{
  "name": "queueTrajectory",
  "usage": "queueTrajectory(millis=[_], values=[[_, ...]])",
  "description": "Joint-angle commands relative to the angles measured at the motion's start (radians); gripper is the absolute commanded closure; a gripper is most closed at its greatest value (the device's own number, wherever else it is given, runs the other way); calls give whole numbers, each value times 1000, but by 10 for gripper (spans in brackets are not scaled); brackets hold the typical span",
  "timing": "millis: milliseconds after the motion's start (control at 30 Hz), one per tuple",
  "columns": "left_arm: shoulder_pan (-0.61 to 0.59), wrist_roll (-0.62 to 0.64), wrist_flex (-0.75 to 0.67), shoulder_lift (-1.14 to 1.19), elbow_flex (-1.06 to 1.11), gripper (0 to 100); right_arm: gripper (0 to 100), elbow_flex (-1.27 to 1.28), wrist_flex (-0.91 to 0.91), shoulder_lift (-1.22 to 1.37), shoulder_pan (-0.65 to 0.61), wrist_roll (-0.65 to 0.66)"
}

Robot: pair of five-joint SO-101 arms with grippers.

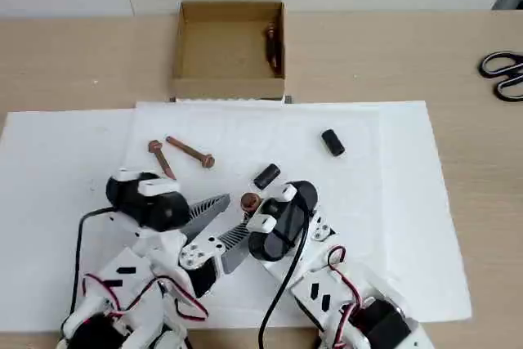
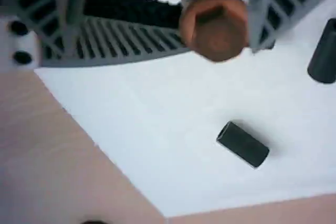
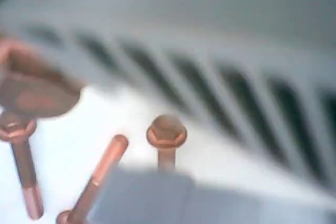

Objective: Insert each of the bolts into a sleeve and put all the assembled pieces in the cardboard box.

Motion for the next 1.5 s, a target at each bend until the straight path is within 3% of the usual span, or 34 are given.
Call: queueTrajectory(millis=[0, 133, 400, 600, 800, 967, 1333, 1467], values=[[-6, -8, 0, -5, -70, 838, 996, -11, -35, -5, 12, 6], [-23, -60, -5, -9, -74, 998, 996, -11, -35, -5, 54, 6], [-353, -284, -21, -9, 50, 994, 996, -11, -33, -5, 125, 2], [-566, -307, -193, -9, 328, 994, 996, -9, -38, -1, 251, 0], [-582, -308, -324, -9, 479, 994, 996, 38, -33, -8, 409, -3], [-589, -339, -298, -6, 479, 994, 996, 64, -33, -1, 433, -115], [-589, -358, -259, -9, 479, 994, 996, -3, -91, 12, 519, -117], [-588, -361, -259, -9, 479, 994, 996, -69, -99, 148, 521, -120]])
